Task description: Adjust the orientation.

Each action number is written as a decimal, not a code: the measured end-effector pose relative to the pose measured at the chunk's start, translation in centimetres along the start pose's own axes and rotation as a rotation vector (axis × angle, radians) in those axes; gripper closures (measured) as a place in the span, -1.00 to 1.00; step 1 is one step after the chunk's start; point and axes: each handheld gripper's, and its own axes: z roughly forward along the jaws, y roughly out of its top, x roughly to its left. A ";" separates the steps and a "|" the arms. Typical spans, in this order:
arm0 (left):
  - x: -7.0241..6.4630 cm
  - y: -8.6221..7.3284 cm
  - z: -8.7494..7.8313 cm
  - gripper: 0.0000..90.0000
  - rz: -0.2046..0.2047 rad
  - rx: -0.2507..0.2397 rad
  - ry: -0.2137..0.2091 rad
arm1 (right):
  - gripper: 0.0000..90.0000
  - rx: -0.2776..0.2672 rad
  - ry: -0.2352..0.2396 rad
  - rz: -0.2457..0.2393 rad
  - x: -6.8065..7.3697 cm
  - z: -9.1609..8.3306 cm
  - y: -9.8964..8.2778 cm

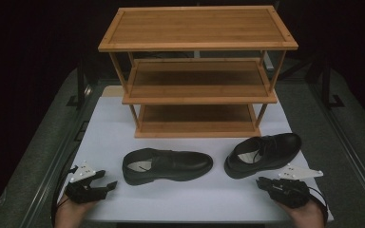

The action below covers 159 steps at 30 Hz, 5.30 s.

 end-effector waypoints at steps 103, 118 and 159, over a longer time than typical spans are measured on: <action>-7.0 6.7 5.1 1.00 0.279 -0.030 -0.524 | 0.99 -0.057 0.126 -0.029 7.1 17.7 13.9; -5.6 7.0 5.8 1.00 0.203 -0.003 -0.414 | 0.99 -0.042 0.209 -0.112 8.3 13.5 10.5; -9.0 8.1 8.4 1.00 0.299 0.037 -0.426 | 1.00 0.052 0.323 -0.121 9.5 12.6 7.2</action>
